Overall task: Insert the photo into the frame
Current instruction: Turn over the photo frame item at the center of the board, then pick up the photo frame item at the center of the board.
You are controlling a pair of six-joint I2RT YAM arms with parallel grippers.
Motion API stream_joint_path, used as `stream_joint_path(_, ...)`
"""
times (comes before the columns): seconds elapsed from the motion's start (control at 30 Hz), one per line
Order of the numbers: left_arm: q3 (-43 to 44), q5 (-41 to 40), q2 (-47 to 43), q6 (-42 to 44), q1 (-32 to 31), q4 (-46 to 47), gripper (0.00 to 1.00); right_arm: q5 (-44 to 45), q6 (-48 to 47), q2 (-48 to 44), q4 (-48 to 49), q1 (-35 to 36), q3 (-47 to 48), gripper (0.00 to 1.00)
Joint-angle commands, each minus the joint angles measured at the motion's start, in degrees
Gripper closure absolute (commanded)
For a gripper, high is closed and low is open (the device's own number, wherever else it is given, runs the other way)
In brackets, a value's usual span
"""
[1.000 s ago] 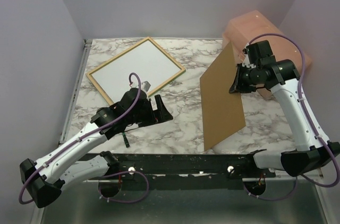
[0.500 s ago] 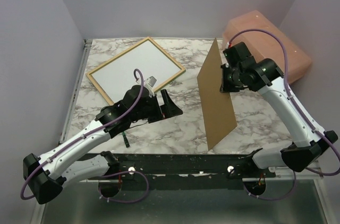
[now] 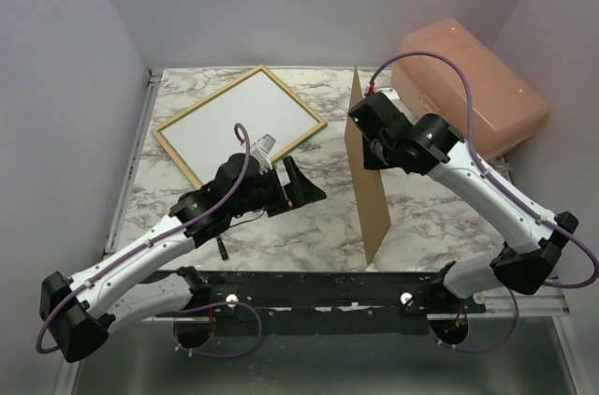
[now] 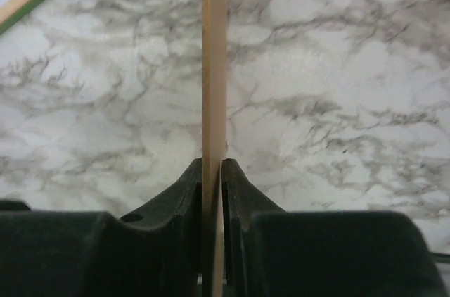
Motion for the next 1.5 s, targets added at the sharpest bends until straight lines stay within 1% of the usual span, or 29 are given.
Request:
stream_joint_path(0.0, -2.0, 1.9, -2.0, -1.5, -0.2, 4.8, 0.02, -4.6, 2.2, 1.4, -0.5, 1.5, -2.2, 0.64)
stream_joint_path(0.03, -2.4, 1.9, -2.2, -1.9, -0.2, 5.8, 0.02, -6.4, 2.0, 0.6, 1.0, 1.5, -2.6, 0.53)
stream_joint_path(0.1, -2.7, 2.1, -2.1, -2.2, -0.1, 7.1, 0.01, -9.6, 1.7, -1.3, 4.3, 1.5, -3.0, 0.37)
stream_joint_path(0.2, -2.2, 2.6, -1.2, -2.2, 0.3, 7.5, 0.02, -15.0, 2.1, -4.2, 8.6, 1.5, -4.0, 0.24)
stream_joint_path(0.33, -1.9, 4.4, -0.2, -2.3, 1.6, 9.6, 0.01, -21.9, 2.8, -7.6, 14.1, 1.4, -6.1, 0.16)
stream_joint_path(0.43, -1.9, 6.1, -0.3, -2.3, 3.3, 10.8, 0.02, -24.0, 4.0, -9.4, 16.2, 1.5, -7.2, 0.14)
stream_joint_path(0.5, -2.1, 7.2, -0.5, -2.1, 4.4, 11.8, 0.02, -24.5, 4.7, -10.9, 17.3, 1.5, -7.6, 0.09)
stream_joint_path(0.57, -2.3, 8.1, -0.6, -2.0, 5.3, 12.8, 0.01, -24.8, 5.2, -12.4, 18.6, 1.4, -8.2, 0.08)
stream_joint_path(0.73, -3.8, 12.4, 2.4, -2.2, 7.4, 19.0, 0.02, -21.0, 6.4, -15.8, 19.4, 1.4, -8.6, 0.04)
stream_joint_path(0.77, -3.8, 12.6, 3.2, -2.1, 7.4, 19.0, 0.01, -20.4, 6.5, -16.1, 19.2, 1.4, -8.8, 0.03)
stream_joint_path(0.9, -5.3, 11.4, 5.8, -1.8, 7.4, 22.0, 0.04, -20.7, 7.2, -16.7, 19.1, 1.4, -10.2, 0.02)
stream_joint_path(1.03, -5.7, 10.6, 8.0, 0.1, 7.8, 20.2, 0.06, -19.8, 7.6, -16.9, 18.7, 1.5, -12.7, 0.02)
stream_joint_path(1.2, -8.1, 7.9, 9.4, 0.7, 7.9, 17.4, 0.06, -13.8, 7.8, -16.0, 17.5, 1.4, -16.8, 0.00)
stream_joint_path(1.27, -10.2, 7.6, 10.7, -0.2, 8.0, 17.9, 0.06, -12.4, 7.4, -14.7, 17.4, 0.9, -18.7, 0.00)
stream_joint_path(1.33, -12.7, 7.6, 12.5, -1.7, 8.2, 19.6, 0.05, -12.5, 6.8, -13.2, 17.6, -1.2, -21.0, 0.00)
stream_joint_path(1.4, -15.2, 8.2, 14.7, -2.9, 8.5, 22.4, 0.05, -14.7, 5.2, -12.3, 19.7, -5.0, -24.6, 0.00)
stream_joint_path(1.47, -17.4, 8.6, 16.9, -3.7, 8.8, 26.0, 0.05, -20.3, 3.3, -11.9, 23.1, -12.0, -29.6, 0.00)
